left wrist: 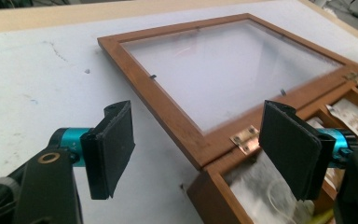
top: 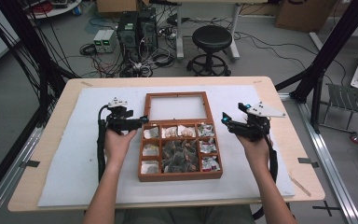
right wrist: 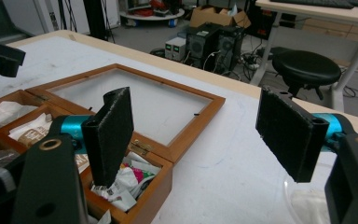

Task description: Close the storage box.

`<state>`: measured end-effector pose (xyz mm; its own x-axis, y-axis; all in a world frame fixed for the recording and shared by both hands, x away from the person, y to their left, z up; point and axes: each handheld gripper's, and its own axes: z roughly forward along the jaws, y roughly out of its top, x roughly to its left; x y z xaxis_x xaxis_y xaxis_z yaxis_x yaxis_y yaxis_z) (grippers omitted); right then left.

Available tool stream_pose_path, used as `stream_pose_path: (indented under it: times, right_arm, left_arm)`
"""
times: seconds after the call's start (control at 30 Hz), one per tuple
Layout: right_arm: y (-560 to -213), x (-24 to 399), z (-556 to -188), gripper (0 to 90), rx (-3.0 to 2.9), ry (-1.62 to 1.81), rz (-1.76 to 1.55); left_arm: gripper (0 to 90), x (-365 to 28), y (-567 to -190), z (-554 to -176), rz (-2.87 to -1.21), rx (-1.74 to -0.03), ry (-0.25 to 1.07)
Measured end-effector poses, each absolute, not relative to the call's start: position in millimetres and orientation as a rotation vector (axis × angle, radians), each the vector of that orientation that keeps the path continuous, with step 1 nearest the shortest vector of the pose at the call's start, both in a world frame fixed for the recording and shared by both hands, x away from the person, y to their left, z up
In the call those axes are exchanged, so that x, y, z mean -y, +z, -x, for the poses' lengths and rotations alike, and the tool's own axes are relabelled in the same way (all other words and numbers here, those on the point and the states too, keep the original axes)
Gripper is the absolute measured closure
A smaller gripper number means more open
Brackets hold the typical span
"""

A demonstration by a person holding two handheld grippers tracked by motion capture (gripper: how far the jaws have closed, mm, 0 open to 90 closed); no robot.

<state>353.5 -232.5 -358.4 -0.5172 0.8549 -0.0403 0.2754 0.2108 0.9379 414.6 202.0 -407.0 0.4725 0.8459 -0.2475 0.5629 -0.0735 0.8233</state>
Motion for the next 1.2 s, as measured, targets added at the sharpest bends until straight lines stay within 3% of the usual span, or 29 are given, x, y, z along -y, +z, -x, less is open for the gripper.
stream_pose_path:
  times: [0.53, 0.7, 0.73, 1.0, 1.2]
  right_arm:
    - [-361, 216, -368, 28.2, -1.962, 1.268, -1.01]
    - [-362, 214, -369, 28.3, -1.977, 1.264, -1.004]
    - [-362, 214, -369, 28.2, -1.982, 1.264, -1.004]
    - [-363, 213, -370, 28.2, -1.995, 1.256, -0.997]
    - [-364, 211, -371, 28.4, -2.006, 1.24, -0.988]
  left_arm:
    - [28.4, -201, -434, -456, -1.725, -1.343, 0.149]
    - [33.3, -199, -442, -461, -1.696, -1.341, 0.069]
    - [39.3, -199, -443, -462, -1.701, -1.332, 0.063]
    - [43.9, -200, -445, -463, -1.672, -1.341, 0.049]
    - [39.3, -200, -450, -467, -1.632, -1.361, -0.009]
